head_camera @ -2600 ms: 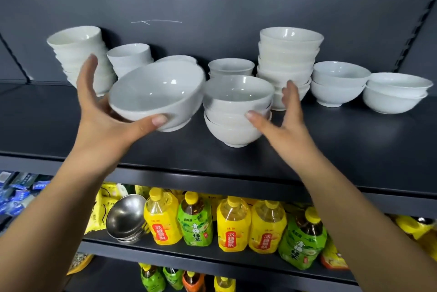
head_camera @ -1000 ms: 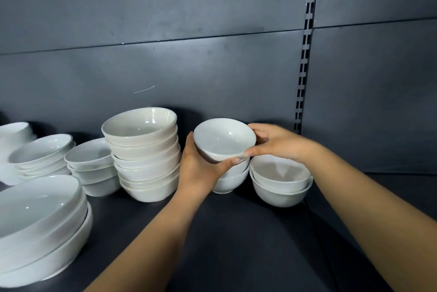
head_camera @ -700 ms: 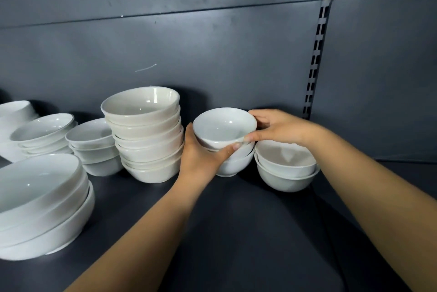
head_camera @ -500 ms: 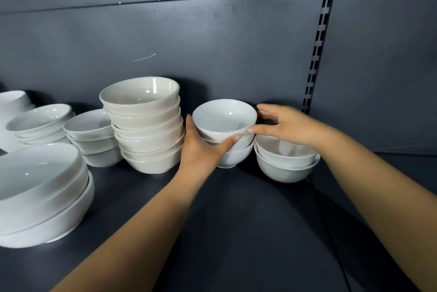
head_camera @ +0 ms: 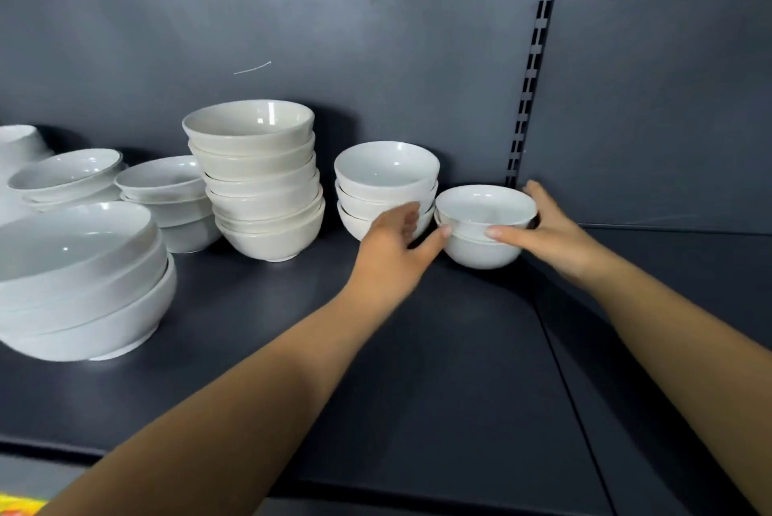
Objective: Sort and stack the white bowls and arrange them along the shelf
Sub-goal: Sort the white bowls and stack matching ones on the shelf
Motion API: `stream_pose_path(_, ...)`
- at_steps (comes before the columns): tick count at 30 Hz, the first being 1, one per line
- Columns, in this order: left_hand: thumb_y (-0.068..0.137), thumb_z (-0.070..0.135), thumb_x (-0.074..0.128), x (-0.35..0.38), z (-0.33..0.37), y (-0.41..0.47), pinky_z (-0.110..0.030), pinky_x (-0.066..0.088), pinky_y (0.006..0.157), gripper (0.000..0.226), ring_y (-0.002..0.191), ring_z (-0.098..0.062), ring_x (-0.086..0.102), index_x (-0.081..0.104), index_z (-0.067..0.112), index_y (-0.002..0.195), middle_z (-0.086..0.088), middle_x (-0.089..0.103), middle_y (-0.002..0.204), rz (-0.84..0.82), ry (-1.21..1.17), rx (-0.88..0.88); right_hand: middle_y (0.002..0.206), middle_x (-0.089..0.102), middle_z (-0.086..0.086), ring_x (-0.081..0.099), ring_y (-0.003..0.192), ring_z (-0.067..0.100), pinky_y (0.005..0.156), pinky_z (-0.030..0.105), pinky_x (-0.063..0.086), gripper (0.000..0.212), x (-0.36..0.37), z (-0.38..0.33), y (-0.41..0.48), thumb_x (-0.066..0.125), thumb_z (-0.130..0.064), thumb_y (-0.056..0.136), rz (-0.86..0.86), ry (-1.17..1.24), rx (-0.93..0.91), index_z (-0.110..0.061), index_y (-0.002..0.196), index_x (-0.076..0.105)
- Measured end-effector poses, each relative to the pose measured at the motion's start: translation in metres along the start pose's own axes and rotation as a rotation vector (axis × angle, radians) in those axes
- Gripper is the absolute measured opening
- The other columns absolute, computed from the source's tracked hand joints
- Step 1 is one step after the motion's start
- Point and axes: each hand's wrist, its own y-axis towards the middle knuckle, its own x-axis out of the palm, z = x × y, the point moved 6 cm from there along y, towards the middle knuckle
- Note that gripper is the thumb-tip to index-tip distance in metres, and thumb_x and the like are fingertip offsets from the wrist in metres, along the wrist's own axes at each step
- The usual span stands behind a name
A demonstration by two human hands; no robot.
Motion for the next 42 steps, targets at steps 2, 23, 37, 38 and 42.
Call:
stream_pose_path(2,0.085,0.032,0.064,0.009,-0.013,0.001,-0.016,0.036,0.088,0.059,0.107,-0.009,0.051,0.043,0.009,0.135,-0.003,0.053,0.127,-0.086,-0.079,-0.158,0.131,0.049,-0.002,0.047,0.122,0.014,0.102,0.03,0.039,0.094,0.002,0.008,0.001,0.085,-0.037,0.056,0.018,0.09,0.0,-0.015,0.13,0.031)
stream_pose_path(23,0.036,0.046,0.088,0.01,-0.005,-0.04,-0.038,0.05,0.095,0.109,0.114,-0.013,0.057,0.044,0.011,0.129,-0.002,0.06,0.124,-0.365,-0.295,-0.029,0.11,0.066,-0.003,0.064,0.101,0.013,0.077,0.027,0.055,0.064,0.041,-0.037,-0.103,0.079,-0.031,0.047,0.004,0.374,-0.047,-0.026,0.108,0.059)
stream_pose_path(37,0.044,0.036,0.083,-0.28,0.042,-0.116,-0.03,0.053,0.083,0.089,0.103,-0.017,0.065,0.053,0.005,0.122,-0.007,0.067,0.113,-0.076,-0.385,0.27,0.099,0.065,-0.008,0.062,0.103,0.016,0.09,0.034,0.052,0.046,0.215,-0.269,-0.167,0.084,-0.035,0.055,-0.094,0.258,-0.361,-0.028,0.094,0.06)
stream_pose_path(38,0.042,0.04,0.084,-0.299,0.039,-0.118,-0.036,0.053,0.087,0.094,0.105,-0.018,0.064,0.052,0.007,0.123,-0.006,0.066,0.115,-0.041,-0.356,0.266,0.097,0.064,-0.008,0.062,0.1,0.014,0.09,0.034,0.052,0.04,0.229,-0.279,-0.166,0.082,-0.03,0.06,-0.125,0.289,-0.365,-0.027,0.094,0.06)
stream_pose_path(42,0.035,0.047,0.084,-0.365,0.028,-0.123,-0.039,0.051,0.092,0.096,0.108,-0.015,0.061,0.05,0.018,0.12,0.0,0.064,0.116,0.085,-0.308,0.221,0.103,0.057,-0.009,0.056,0.096,0.004,0.089,0.026,0.046,0.068,0.281,-0.313,-0.159,0.076,-0.017,0.064,-0.193,0.369,-0.36,-0.019,0.125,0.044)
